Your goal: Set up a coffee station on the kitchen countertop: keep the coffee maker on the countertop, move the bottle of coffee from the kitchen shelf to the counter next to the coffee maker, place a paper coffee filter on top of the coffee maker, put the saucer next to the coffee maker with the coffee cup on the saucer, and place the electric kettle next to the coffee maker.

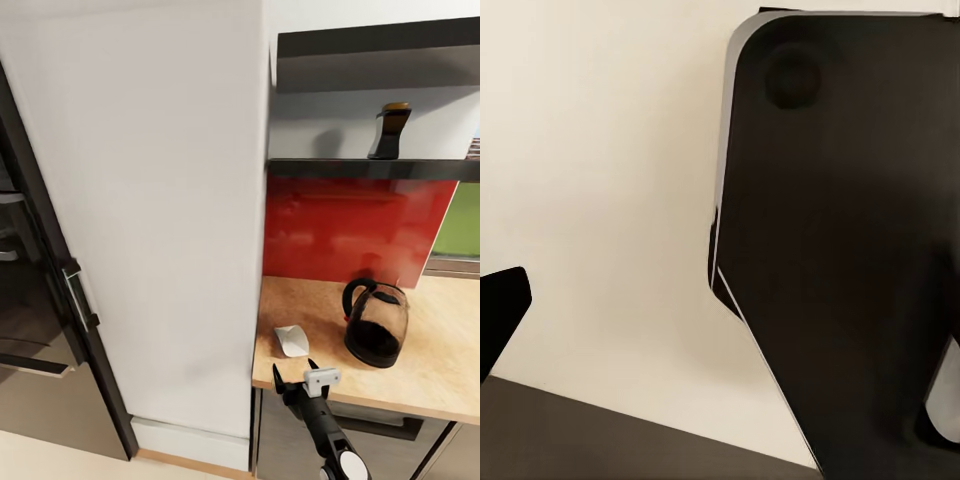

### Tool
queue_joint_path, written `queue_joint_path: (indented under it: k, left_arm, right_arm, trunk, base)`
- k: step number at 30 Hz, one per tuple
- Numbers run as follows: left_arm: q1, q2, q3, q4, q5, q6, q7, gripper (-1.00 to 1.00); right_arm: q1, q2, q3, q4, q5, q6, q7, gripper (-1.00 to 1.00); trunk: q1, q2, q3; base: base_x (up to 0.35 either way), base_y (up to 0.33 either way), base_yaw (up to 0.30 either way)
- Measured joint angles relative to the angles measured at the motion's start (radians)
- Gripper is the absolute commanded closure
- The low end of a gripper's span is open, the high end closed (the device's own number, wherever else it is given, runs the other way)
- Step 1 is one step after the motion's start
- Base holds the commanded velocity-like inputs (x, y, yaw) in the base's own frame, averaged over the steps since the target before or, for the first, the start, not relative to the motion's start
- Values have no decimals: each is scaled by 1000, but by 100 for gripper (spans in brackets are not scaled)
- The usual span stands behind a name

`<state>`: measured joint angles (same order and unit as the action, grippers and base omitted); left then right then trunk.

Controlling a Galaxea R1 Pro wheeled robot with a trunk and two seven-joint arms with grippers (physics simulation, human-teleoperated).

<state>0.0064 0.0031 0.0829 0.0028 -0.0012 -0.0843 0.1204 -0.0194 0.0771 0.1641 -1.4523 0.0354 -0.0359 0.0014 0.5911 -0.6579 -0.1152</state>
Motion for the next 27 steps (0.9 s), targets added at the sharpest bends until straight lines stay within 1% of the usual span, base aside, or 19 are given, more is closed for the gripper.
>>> queue_joint_path:
  k: [3, 7, 14, 20, 27]
  left_arm:
    - [0, 0, 0, 0, 1, 1, 0, -100]
    - [0, 0, 0, 0, 2, 0, 1, -100]
    - [1, 0, 0, 0, 3, 0, 2, -100]
    - [2, 2, 0, 0, 3, -1, 2, -100]
    - [2, 2, 0, 0, 2, 0, 2, -100]
  right_arm:
    - [0, -2, 0, -1, 2, 0, 0, -100]
    - [0, -2, 0, -1, 2, -1, 0, -100]
    - [0, -2, 2, 14, 4, -2, 0, -100]
    - [0, -2, 3, 20, 4, -2, 0, -100]
    - [0, -2, 3, 36, 4, -2, 0, -100]
  trunk:
    - [0, 0, 0]
    - [0, 0, 0]
    - [0, 0, 0]
    - [0, 0, 0]
    - [0, 0, 0]
  base:
    - [282, -202, 0]
    - [96, -72, 0]
    - [12, -4, 0]
    - [155, 58, 0]
    - [22, 6, 0]
